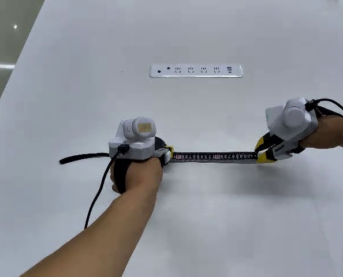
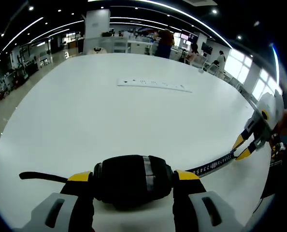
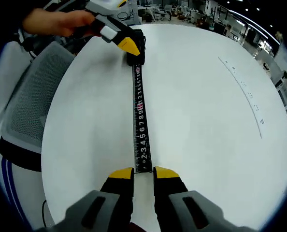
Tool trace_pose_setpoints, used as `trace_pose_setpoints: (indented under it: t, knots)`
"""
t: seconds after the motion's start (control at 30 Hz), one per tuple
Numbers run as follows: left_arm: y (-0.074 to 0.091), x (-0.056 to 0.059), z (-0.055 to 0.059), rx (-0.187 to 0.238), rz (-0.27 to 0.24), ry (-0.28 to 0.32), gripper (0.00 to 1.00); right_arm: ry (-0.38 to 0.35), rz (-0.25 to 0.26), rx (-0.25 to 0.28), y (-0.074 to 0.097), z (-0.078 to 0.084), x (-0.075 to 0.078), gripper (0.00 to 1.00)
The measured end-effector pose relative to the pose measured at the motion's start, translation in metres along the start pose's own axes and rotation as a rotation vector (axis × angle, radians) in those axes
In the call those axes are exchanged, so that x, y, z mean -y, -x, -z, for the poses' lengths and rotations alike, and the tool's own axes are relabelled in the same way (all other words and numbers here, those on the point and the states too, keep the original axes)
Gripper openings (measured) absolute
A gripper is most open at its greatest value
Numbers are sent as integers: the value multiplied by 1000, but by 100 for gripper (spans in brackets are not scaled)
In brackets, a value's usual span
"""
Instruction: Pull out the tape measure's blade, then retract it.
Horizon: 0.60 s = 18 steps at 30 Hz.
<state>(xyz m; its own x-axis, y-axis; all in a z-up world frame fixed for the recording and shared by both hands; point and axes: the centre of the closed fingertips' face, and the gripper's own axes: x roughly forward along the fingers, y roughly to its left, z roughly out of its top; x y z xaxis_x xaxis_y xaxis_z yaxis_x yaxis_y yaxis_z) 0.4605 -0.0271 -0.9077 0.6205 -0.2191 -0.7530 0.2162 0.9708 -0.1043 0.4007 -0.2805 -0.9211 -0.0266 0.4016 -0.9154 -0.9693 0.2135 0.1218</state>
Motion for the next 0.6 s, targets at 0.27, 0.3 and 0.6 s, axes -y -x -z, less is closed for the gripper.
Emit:
trace_pose_setpoints:
  t: [0.27, 0.3, 0.6]
  knots:
    - [1, 0, 0, -4, 0, 2, 64, 47, -42, -43, -1, -1, -2, 15]
    - [1, 0, 0, -5, 0, 2, 64, 57, -41, -47, -1, -1, -3, 16]
    - [2, 0, 0, -6, -2, 2, 64, 76, -34, -55, -4, -1, -6, 20]
